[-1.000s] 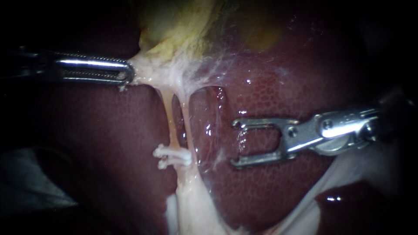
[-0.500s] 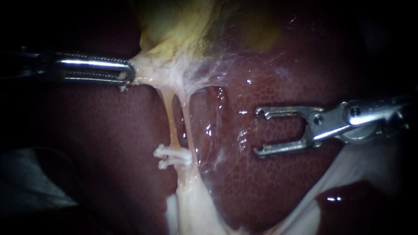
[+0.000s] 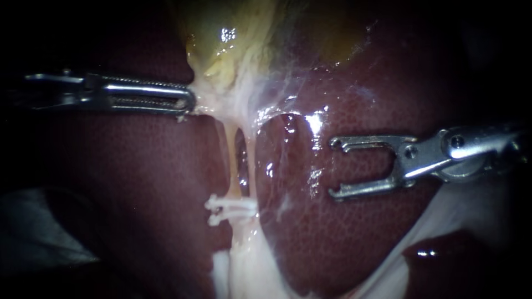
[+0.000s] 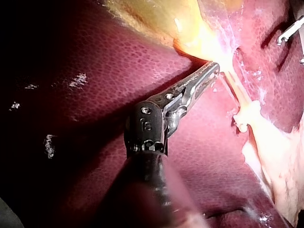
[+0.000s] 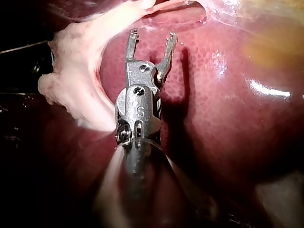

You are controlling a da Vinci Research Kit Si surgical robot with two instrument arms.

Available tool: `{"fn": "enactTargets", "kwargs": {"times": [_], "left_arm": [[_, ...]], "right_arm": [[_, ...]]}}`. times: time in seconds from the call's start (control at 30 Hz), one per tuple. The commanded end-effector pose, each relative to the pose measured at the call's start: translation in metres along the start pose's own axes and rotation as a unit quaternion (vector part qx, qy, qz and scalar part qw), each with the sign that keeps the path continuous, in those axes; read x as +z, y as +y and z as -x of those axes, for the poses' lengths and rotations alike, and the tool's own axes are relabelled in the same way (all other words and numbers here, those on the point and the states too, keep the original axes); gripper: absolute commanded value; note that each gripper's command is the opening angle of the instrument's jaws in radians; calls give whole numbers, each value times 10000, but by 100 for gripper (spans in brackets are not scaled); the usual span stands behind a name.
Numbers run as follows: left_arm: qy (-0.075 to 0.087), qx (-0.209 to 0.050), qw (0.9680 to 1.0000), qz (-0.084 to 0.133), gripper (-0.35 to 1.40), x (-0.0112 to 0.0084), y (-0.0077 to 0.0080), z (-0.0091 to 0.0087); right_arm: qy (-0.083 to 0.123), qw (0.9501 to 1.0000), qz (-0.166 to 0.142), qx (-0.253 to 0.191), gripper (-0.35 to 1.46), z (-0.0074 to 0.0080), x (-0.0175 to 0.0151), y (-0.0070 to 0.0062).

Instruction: Going back second clip left tube

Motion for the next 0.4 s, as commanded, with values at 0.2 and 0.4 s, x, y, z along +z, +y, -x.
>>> {"fn": "enactTargets", "kwargs": {"times": [0.2,0.4], "left_arm": [[-17,-9,10000,11,-35,2,-3,1],[-18,-8,10000,12,-35,2,-3,1]], "right_arm": [[-3,10000,8,-3,50,1,-1,0],[18,10000,-77,-3,50,-2,1,-3]]}}
